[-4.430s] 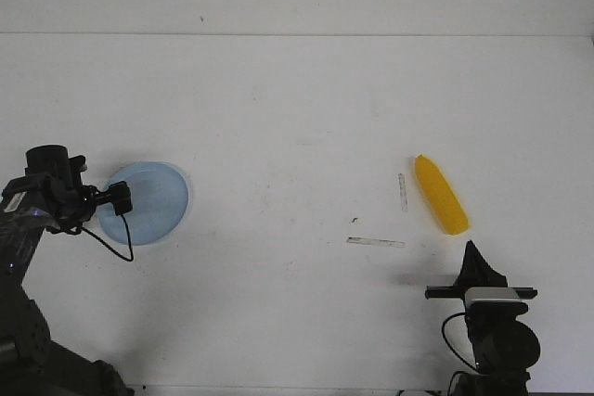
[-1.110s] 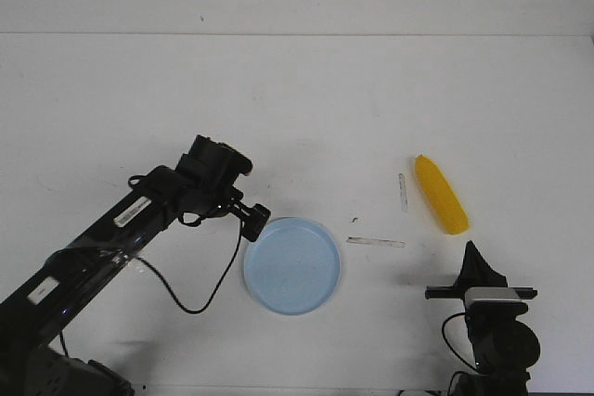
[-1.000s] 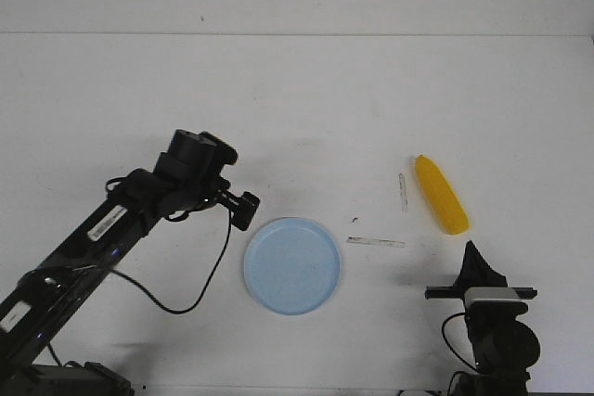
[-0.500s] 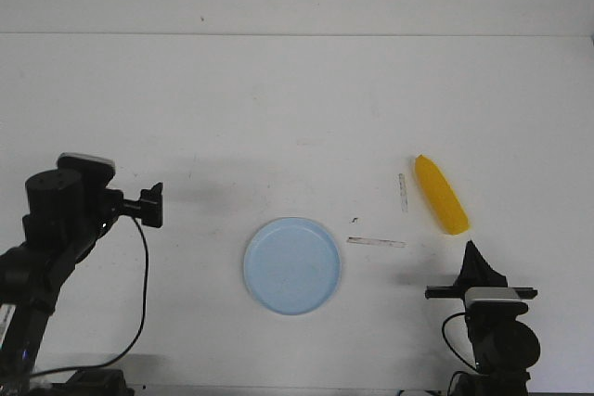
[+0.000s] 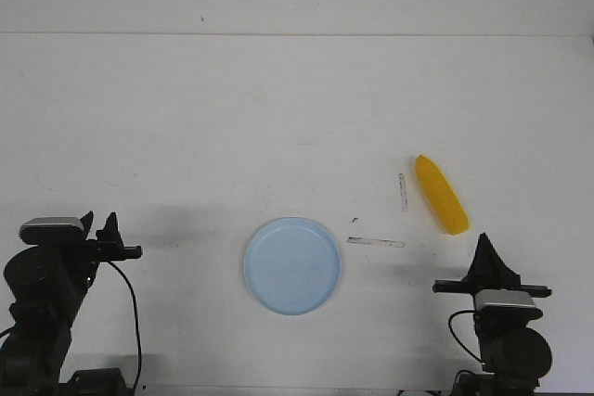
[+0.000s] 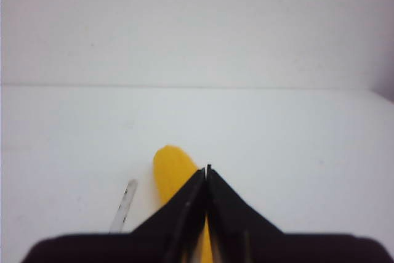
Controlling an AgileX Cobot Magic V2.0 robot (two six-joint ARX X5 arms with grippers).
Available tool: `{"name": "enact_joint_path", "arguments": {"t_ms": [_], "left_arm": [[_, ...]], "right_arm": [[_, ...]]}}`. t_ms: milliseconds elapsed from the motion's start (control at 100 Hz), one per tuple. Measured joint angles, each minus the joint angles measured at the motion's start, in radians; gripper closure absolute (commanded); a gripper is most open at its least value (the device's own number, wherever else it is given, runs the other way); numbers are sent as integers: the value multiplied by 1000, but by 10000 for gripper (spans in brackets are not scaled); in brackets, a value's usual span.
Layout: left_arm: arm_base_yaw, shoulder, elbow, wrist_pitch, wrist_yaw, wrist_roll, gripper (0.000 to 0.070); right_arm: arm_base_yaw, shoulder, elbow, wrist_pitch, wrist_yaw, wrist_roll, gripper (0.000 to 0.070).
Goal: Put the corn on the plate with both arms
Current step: 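Reach the right gripper down and grasp the yellow corn cob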
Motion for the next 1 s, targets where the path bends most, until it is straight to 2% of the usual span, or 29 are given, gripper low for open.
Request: {"name": "enact_joint_path", "arguments": {"t_ms": [190,310,640,730,880,950,1000], "left_arm": [[0,6,0,9,0,0,665],[0,6,0,9,0,0,700],[-9,5,0,16,0,0,700],[-18,5,0,28,0,0,700],[-24,5,0,37,0,0,700],[-24,5,0,37,0,0,700],[-24,5,0,37,0,0,700]], "right_arm": [[0,70,239,4,18,0,698],[0,222,421,-40,-32,0,698],[3,795,986,-467,-173,-24,687],[14,918,1046,-548,-183,-58,685],[14,1067,1047,-649,-208,-117,681],[14,1116,1047,-676,-209,-147,619],[14,1150,1047,-699,-209,-170,506]]}}
